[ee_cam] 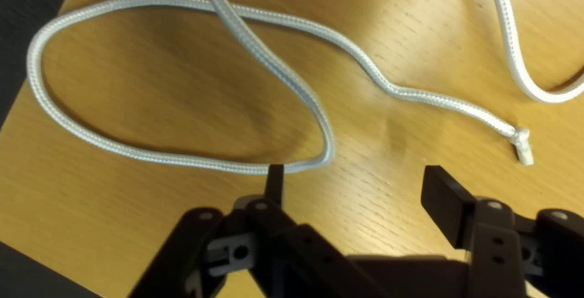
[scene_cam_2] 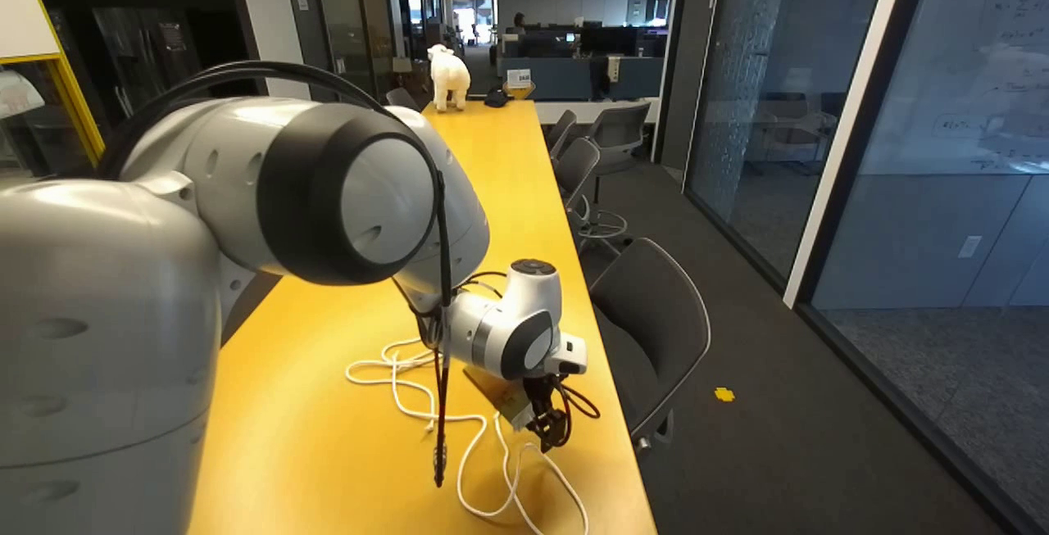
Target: Untangle the ropes on the table
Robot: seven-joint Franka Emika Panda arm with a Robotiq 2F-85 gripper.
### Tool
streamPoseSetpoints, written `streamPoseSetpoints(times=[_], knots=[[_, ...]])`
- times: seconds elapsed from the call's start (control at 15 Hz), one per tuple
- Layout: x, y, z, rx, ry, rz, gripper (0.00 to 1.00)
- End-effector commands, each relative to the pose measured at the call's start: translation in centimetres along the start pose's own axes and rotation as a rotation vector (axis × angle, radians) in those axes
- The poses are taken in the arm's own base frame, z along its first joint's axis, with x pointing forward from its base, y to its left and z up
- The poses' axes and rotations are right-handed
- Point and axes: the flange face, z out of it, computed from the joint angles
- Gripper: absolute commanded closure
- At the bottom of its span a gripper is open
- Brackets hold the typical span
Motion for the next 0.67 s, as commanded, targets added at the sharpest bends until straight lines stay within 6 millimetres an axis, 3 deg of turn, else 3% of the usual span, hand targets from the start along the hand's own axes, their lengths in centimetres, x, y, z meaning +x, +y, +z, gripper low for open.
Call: streamPoseSetpoints(times=[0.0,0.2,0.6], knots=[[0.7,-3.2,-1.9,0.005,0.033,-0.012,0.0],[-1.3,-7.8,-2.4,0.041,-0.002,-0.117,0.0],[-8.1,-18.5,-3.5,0.041,-0.067,-0.401,0.0]])
